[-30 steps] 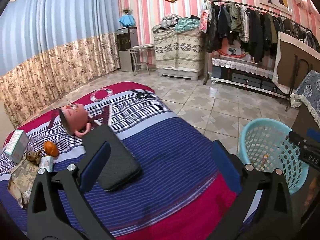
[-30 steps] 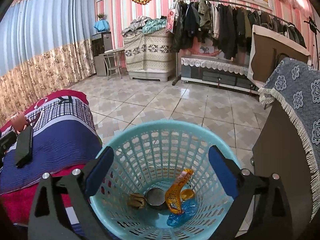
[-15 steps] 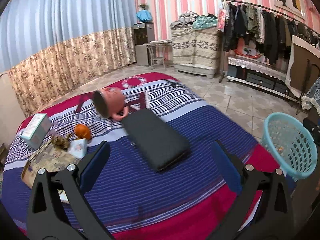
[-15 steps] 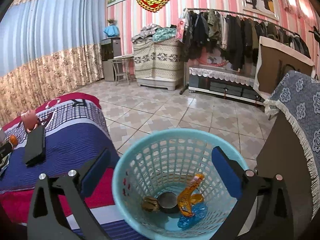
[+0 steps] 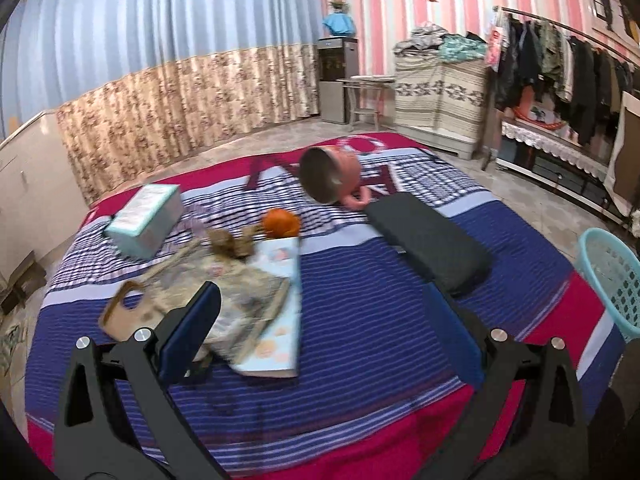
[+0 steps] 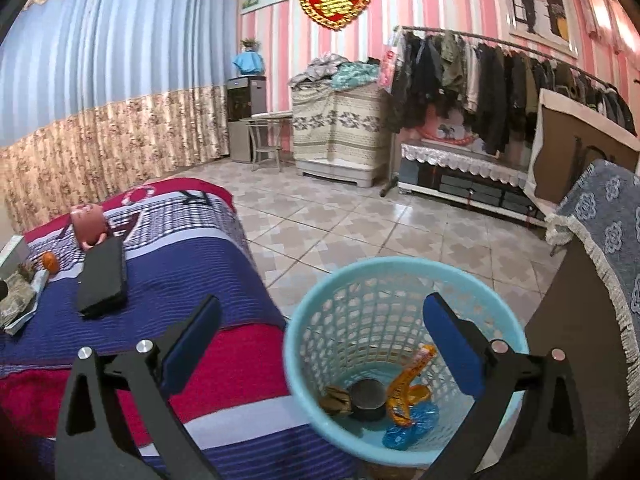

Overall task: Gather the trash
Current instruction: 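Move both tools back over the bed, then grasp the printed newspaper sheet with the left tool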

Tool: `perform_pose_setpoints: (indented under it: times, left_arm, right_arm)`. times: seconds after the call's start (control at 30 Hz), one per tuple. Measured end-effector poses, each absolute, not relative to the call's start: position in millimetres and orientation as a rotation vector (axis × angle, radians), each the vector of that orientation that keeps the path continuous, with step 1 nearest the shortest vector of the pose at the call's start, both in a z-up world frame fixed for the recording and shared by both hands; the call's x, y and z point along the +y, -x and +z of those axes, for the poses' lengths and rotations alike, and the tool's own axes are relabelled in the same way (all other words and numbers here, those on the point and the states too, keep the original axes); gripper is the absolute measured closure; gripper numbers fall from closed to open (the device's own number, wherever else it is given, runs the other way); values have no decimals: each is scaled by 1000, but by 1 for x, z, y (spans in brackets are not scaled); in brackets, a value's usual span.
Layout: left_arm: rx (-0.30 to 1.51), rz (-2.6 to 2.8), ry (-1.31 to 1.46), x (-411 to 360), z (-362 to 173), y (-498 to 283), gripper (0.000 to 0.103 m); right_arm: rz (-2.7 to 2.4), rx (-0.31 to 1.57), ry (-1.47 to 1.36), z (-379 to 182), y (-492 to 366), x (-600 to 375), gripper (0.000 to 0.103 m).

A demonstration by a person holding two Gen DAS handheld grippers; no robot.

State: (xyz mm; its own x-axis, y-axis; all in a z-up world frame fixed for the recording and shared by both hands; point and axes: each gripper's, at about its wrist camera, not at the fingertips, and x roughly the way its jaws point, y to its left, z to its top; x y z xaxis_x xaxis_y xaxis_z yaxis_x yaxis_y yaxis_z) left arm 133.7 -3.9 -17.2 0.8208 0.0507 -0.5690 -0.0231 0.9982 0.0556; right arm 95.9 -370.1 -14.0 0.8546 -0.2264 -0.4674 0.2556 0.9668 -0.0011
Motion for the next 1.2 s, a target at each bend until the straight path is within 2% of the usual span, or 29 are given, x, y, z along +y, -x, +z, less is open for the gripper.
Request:
perform_pose_setpoints:
  times: [0.6,0.87,1.2]
  left_arm:
    - [684,218,86,134,-48,-110,6]
    - [719,216,111,154,-61,-119,6]
    - [719,119,88,150,-46,-168,6]
  right_arm:
    - [-50,535,70,-22,-109,-261,4]
    - [24,599,98,-37,-115,-220,4]
    - [5,679,68,-53,-130,-216,4]
